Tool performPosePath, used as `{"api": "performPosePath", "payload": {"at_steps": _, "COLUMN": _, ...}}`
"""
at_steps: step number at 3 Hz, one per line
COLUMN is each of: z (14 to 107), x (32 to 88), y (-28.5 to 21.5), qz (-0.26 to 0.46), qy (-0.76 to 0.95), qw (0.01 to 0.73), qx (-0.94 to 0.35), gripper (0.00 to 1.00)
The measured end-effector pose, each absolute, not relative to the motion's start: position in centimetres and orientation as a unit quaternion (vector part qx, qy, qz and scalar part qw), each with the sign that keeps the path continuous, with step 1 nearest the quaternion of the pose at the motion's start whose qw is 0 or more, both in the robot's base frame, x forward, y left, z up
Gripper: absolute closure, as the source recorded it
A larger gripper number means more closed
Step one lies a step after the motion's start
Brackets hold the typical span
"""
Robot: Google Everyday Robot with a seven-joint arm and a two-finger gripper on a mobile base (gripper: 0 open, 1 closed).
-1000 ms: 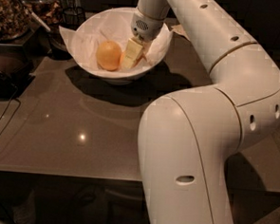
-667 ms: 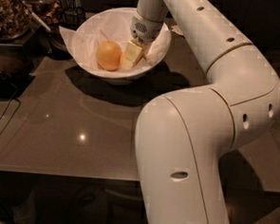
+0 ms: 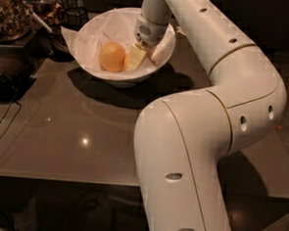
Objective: Pick orange from white bowl
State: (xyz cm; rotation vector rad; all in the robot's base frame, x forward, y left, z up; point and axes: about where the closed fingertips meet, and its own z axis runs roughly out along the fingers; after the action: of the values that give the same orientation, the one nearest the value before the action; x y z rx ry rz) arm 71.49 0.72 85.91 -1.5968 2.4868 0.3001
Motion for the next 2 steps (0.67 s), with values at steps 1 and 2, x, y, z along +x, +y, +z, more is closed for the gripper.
{"api": "performPosePath", "payload": {"at_steps": 1, "z": 85.93, "x": 71.5, "y": 0.72, "qz": 0.101, "qy": 0.834, "qw": 0.086, "qx": -0.535, "gripper": 0.7}}
{"api": "performPosePath", "payload": {"at_steps": 2, "z": 86.17, "x": 72.14, "y": 1.14, "qz": 0.099, "qy": 0.832, "qw": 0.104, "qx": -0.536, "gripper": 0.94}}
